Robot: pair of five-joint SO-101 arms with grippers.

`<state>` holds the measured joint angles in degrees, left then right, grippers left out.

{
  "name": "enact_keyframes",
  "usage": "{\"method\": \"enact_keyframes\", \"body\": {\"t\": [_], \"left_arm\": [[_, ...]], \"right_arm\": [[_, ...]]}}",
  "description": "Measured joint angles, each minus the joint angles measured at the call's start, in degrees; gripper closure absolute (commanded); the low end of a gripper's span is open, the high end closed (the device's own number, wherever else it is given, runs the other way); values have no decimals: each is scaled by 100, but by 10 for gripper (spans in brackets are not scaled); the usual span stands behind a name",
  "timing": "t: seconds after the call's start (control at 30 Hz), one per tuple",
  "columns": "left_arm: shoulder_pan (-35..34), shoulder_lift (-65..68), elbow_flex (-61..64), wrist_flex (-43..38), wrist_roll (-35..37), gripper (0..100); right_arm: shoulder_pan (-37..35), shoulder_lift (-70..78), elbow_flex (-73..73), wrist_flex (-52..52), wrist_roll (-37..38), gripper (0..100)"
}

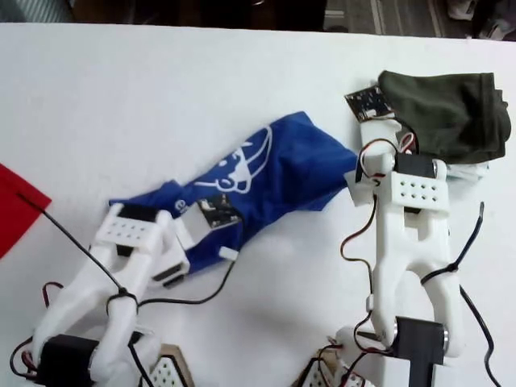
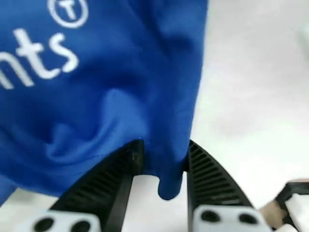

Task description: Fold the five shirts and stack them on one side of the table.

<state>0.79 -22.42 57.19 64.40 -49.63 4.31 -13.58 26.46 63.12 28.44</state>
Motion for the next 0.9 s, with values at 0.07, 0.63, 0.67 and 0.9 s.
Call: {"method": "enact_keyframes", "body": {"t": [0.07, 0.63, 0.67, 0.9], "left_arm": [[-26, 0, 0, -9, 0, 848], [-18, 0, -440, 18, 176, 973], [-18, 0, -712, 246, 237, 973], [-18, 0, -3174, 2198, 457, 973]], "right_arm": [[0, 0, 0, 0, 0, 981], [-44, 0, 0, -114, -9, 981], [-70, 0, -18, -149, -9, 981], [-88, 0, -1160, -114, 0, 981]]}}
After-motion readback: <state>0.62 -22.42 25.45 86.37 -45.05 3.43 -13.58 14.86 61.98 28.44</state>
